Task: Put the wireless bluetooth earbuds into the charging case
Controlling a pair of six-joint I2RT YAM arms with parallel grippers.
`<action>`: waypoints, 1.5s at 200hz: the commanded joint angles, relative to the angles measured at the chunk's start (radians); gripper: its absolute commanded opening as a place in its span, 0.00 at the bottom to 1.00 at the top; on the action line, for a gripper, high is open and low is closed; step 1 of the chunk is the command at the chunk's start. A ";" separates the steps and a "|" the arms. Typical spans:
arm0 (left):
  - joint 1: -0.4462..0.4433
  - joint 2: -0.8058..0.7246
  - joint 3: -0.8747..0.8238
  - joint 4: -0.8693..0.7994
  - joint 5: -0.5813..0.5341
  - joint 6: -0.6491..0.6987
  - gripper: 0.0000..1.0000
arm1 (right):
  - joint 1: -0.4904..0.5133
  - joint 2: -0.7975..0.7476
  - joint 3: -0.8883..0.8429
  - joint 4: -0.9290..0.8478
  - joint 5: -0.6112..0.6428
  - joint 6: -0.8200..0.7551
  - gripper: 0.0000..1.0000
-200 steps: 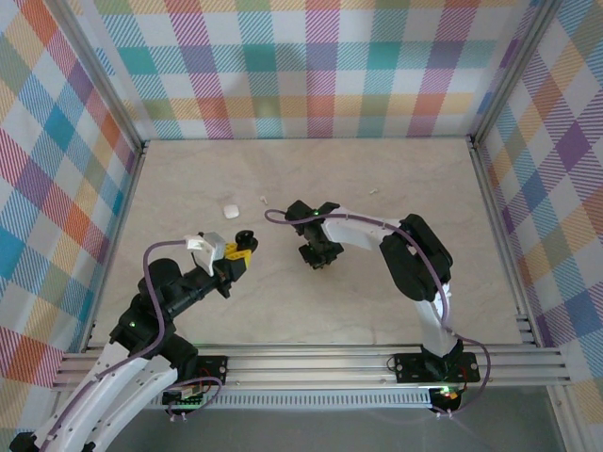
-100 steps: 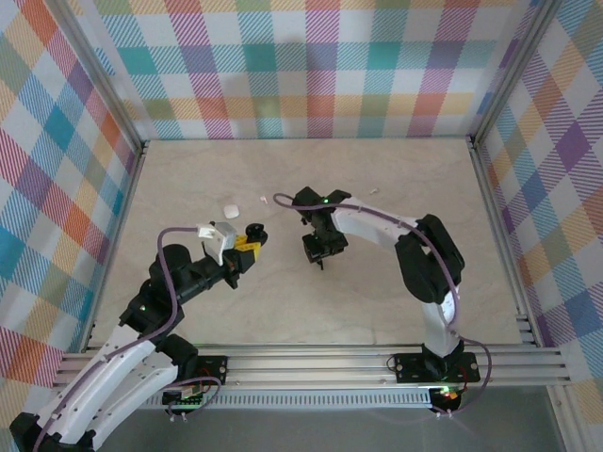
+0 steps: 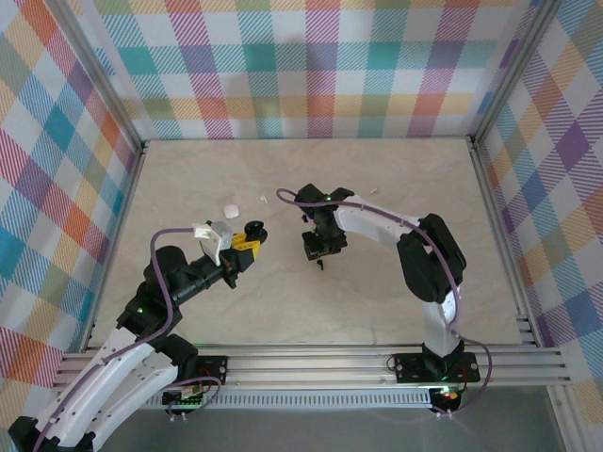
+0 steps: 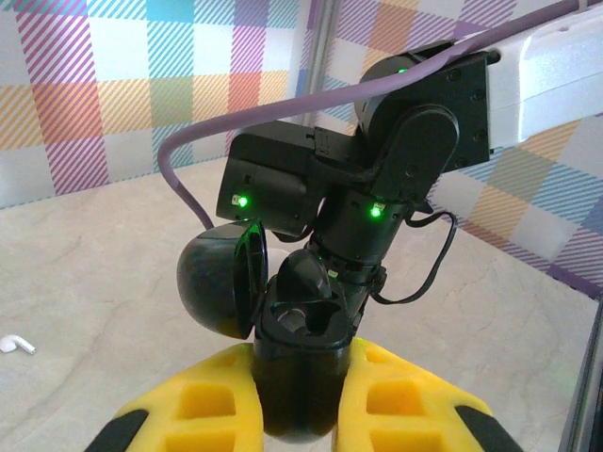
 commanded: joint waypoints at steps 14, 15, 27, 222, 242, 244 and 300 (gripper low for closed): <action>-0.008 0.008 0.008 0.027 0.026 0.024 0.00 | -0.007 0.029 0.061 -0.068 -0.037 -0.009 0.35; -0.008 0.009 0.009 0.028 0.027 0.027 0.00 | -0.007 0.029 0.060 -0.069 -0.038 -0.010 0.35; -0.009 0.021 0.034 0.005 0.038 0.056 0.00 | -0.006 0.030 0.076 -0.098 -0.032 -0.013 0.35; -0.009 -0.001 -0.049 0.073 0.054 0.006 0.00 | -0.003 0.160 0.147 -0.127 -0.035 -0.024 0.34; -0.009 -0.003 -0.058 0.087 0.056 -0.010 0.00 | -0.003 0.160 0.134 -0.125 -0.026 -0.026 0.33; -0.009 -0.003 -0.058 0.088 0.057 -0.012 0.00 | -0.003 0.159 0.133 -0.124 -0.026 -0.027 0.33; -0.008 -0.005 -0.038 0.046 0.066 -0.015 0.00 | -0.003 0.182 0.129 -0.107 -0.020 -0.047 0.29</action>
